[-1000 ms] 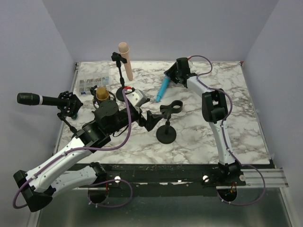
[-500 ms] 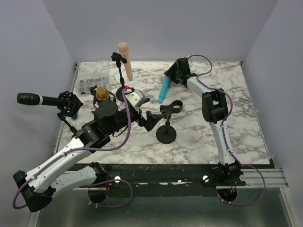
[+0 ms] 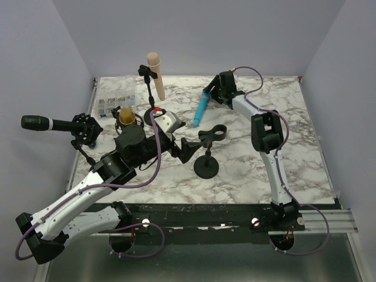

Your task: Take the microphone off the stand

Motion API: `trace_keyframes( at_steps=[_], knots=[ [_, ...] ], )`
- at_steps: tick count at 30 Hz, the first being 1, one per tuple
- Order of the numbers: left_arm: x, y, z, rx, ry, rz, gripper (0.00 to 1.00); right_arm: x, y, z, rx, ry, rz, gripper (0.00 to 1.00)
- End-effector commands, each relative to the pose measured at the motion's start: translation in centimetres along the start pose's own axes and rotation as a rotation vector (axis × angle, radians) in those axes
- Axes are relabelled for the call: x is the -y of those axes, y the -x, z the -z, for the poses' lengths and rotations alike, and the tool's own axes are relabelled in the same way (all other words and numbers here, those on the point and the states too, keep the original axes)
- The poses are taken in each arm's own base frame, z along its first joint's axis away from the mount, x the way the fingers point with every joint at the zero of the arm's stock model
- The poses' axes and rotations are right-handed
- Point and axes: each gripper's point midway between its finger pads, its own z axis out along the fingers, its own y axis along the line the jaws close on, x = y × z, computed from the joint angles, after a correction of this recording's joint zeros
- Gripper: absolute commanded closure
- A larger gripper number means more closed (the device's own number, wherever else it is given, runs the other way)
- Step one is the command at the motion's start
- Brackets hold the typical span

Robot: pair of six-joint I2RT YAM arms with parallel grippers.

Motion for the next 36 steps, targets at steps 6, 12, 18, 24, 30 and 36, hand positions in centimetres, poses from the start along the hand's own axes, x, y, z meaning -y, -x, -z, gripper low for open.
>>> trace_keyframes(
  at_steps=[6,12,18,24,30,36],
  knots=[
    [0.2,0.6,0.5,0.026,-0.003,-0.014,0.02,7.7,-5.0,0.0,-0.168,-0.215,0.079,0.17],
    [0.3,0.8,0.8,0.033,-0.009,-0.019,0.02,1.2,-2.4,1.4,-0.170,-0.017,0.077,0.08],
    [0.5,0.8,0.8,0.034,-0.017,-0.019,0.02,0.8,0.3,4.7,-0.124,-0.034,0.058,0.01],
    [0.5,0.9,0.9,0.038,-0.018,-0.018,0.02,1.5,0.7,11.7,-0.067,0.009,0.084,0.00],
    [0.9,1.4,1.3,0.057,-0.034,-0.011,0.02,5.6,-1.9,20.0,-0.067,-0.022,0.123,0.00],
    [1.5,1.8,1.6,0.069,-0.059,-0.004,0.02,9.8,-7.6,27.5,-0.145,-0.008,0.188,0.03]
  ],
)
